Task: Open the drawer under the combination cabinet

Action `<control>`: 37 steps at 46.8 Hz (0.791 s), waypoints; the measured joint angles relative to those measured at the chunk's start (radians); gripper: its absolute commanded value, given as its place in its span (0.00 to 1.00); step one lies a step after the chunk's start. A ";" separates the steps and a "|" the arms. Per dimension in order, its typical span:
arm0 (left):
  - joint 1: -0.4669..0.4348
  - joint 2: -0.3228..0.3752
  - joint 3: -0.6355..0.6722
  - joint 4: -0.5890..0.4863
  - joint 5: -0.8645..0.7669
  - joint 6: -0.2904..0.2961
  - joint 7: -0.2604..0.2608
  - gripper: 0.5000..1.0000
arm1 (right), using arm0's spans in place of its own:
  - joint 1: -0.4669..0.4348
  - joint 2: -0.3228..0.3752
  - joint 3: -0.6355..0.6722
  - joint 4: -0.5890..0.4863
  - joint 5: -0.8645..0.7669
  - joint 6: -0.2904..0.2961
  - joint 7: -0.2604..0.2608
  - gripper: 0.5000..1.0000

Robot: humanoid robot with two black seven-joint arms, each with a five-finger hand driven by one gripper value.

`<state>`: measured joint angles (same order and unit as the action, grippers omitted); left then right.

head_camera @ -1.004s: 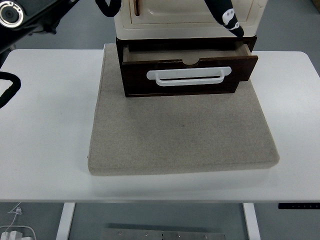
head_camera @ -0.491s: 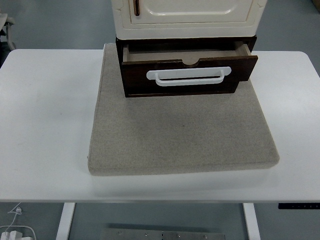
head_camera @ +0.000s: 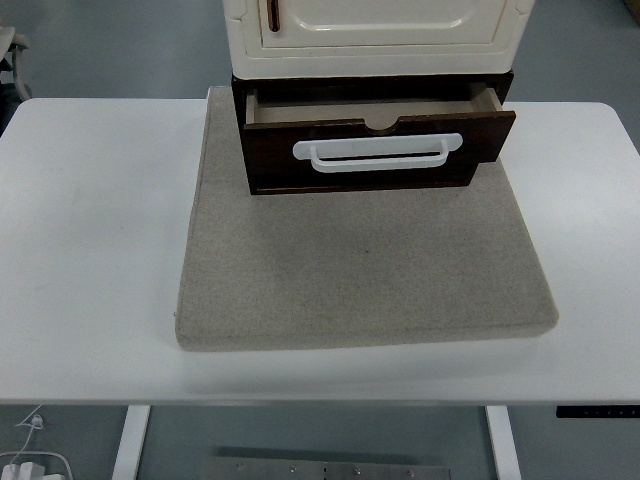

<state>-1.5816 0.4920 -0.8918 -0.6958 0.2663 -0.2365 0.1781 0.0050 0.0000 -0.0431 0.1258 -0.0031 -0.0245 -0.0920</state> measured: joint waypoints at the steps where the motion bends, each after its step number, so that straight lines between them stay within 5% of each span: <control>1: 0.000 0.001 -0.001 0.022 -0.017 0.002 0.000 1.00 | 0.000 0.000 0.000 0.000 0.000 0.000 0.000 0.86; 21: 0.022 -0.005 0.000 0.353 -0.234 0.037 -0.015 1.00 | 0.001 0.000 -0.001 0.000 0.000 0.000 0.000 0.86; 37: 0.219 -0.012 -0.001 0.374 -0.466 0.157 -0.014 1.00 | 0.001 0.000 -0.001 0.000 0.000 0.000 0.000 0.86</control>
<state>-1.3628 0.4799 -0.8924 -0.3221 -0.2000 -0.0796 0.1640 0.0060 0.0000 -0.0445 0.1258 -0.0031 -0.0245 -0.0921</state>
